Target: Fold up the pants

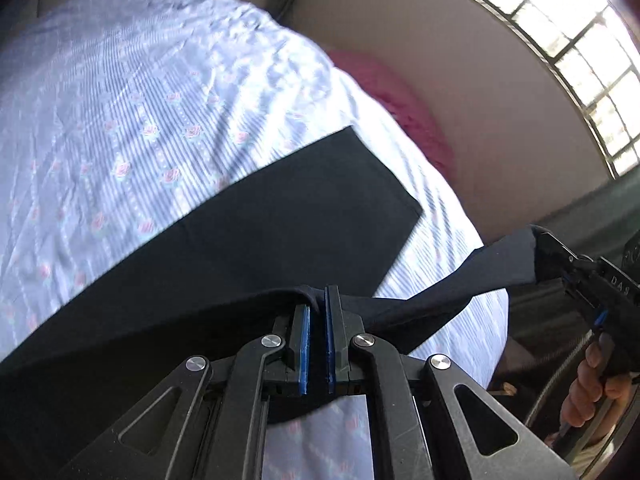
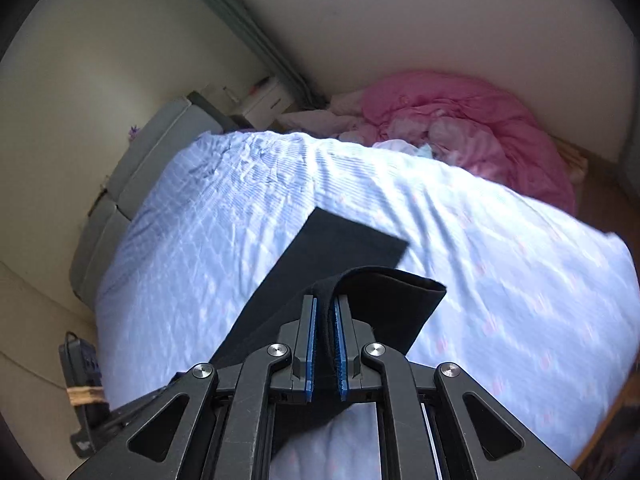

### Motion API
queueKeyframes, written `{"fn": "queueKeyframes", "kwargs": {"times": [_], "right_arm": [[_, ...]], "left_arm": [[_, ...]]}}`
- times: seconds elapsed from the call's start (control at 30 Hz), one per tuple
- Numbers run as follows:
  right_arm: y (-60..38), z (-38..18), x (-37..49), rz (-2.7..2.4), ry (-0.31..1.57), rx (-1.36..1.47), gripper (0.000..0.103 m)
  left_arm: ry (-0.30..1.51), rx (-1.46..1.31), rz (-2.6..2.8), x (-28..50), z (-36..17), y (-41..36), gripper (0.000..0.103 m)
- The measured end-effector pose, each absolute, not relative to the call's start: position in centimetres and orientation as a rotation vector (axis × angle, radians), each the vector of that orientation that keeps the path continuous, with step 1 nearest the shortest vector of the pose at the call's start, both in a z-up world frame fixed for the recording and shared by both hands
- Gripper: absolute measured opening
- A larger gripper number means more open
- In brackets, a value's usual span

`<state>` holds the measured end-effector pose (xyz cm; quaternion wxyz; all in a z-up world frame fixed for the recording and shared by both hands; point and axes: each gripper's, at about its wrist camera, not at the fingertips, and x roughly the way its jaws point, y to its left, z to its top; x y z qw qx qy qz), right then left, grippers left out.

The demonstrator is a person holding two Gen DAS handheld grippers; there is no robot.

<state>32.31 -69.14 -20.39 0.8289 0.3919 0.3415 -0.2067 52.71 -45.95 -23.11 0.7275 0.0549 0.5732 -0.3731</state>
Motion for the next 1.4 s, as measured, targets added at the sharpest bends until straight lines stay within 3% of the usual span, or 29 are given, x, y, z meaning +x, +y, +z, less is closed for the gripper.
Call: {"fn": "queueKeyframes", "kwargs": {"times": [0.27, 0.57, 0.63, 0.7, 0.73, 0.77, 0.8, 0.83, 1.13, 1.4], "right_arm": [[-73.4, -25.2, 42.8, -0.427, 0.839, 0.759, 0.01], [-75.0, -28.5, 48.7, -0.461, 0.887, 0.701, 0.011], [-75.4, -27.5, 48.9, -0.5, 0.876, 0.665, 0.014], [-75.8, -26.1, 48.1, -0.514, 0.831, 0.657, 0.036], [-76.0, -25.5, 47.5, -0.522, 0.812, 0.658, 0.042], [-76.2, -25.1, 47.0, -0.529, 0.802, 0.659, 0.046], [-76.4, -24.7, 46.3, -0.535, 0.797, 0.662, 0.046], [-76.5, -24.3, 45.5, -0.537, 0.792, 0.671, 0.046], [-70.2, -22.6, 38.3, -0.466, 0.872, 0.62, 0.047], [-58.5, -22.2, 34.7, -0.202, 1.039, 0.495, 0.047]], "left_arm": [[1.356, 0.224, -0.725, 59.3, -28.7, -50.6, 0.009], [1.508, 0.18, -0.61, 63.8, -33.3, -51.8, 0.01], [1.509, 0.159, -0.615, 63.9, -32.8, -51.6, 0.019], [1.486, 0.129, -0.648, 63.7, -31.6, -51.4, 0.036], [1.478, 0.105, -0.664, 63.6, -31.0, -51.3, 0.042], [1.452, 0.077, -0.681, 63.6, -30.1, -51.2, 0.063], [1.405, 0.06, -0.691, 63.4, -29.0, -51.0, 0.077], [1.327, 0.054, -0.713, 63.0, -27.2, -50.8, 0.079], [1.098, 0.207, -0.849, 56.7, -20.8, -46.2, 0.08], [1.128, 0.263, -0.746, 47.6, -20.0, -34.1, 0.08]]}}
